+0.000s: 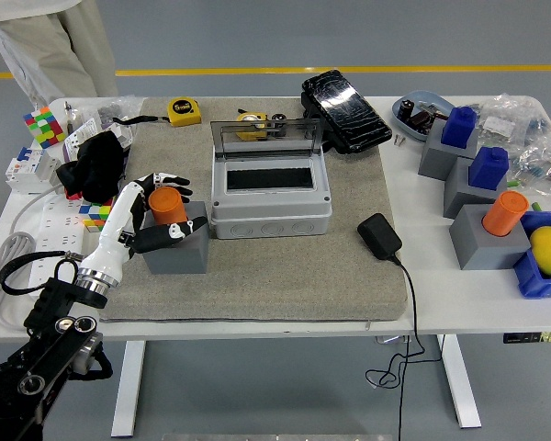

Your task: Fetch the battery,place it into the box,close the lid of the box

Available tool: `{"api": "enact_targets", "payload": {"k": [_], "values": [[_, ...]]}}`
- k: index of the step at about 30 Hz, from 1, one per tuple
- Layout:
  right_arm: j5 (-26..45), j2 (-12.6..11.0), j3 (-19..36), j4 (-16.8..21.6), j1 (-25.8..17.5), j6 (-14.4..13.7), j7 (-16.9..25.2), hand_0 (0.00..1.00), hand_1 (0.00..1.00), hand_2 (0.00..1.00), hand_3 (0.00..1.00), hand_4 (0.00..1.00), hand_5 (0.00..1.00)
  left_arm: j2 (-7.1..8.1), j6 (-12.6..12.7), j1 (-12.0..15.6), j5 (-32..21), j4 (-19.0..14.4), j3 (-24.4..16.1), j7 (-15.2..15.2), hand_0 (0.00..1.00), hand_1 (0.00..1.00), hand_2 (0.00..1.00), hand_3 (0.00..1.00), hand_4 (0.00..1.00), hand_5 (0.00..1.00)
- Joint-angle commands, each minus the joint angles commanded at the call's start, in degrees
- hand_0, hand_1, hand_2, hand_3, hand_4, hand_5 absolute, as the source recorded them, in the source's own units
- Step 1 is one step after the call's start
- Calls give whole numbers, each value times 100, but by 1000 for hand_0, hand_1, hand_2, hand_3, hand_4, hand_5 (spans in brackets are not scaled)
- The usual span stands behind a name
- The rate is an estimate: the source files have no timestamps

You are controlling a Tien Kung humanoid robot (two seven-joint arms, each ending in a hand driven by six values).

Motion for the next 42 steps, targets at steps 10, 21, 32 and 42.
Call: {"api": "enact_targets", "payload": {"k": [10,21,32,42], "values": [[25,3,-30,-1,-7,-4,-1,545,601,587,543,921,458,-203,183,-216,-288,362,127,-416,334,302,325,333,998,2],[30,10,-52,4,-9,-9,10,545,601,588,543,922,457,-390,315,-376,-598,587,224,-703,109,106,193,229,934,2],[28,10,-45,8,0,-21,21,544,601,585,543,921,457,-446,358,-471,-724,656,291,-846,40,63,162,208,902,2],[27,8,-56,7,-3,-26,24,544,600,584,543,922,457,-217,456,-476,232,-357,371,115,44,69,168,209,905,2]]}}
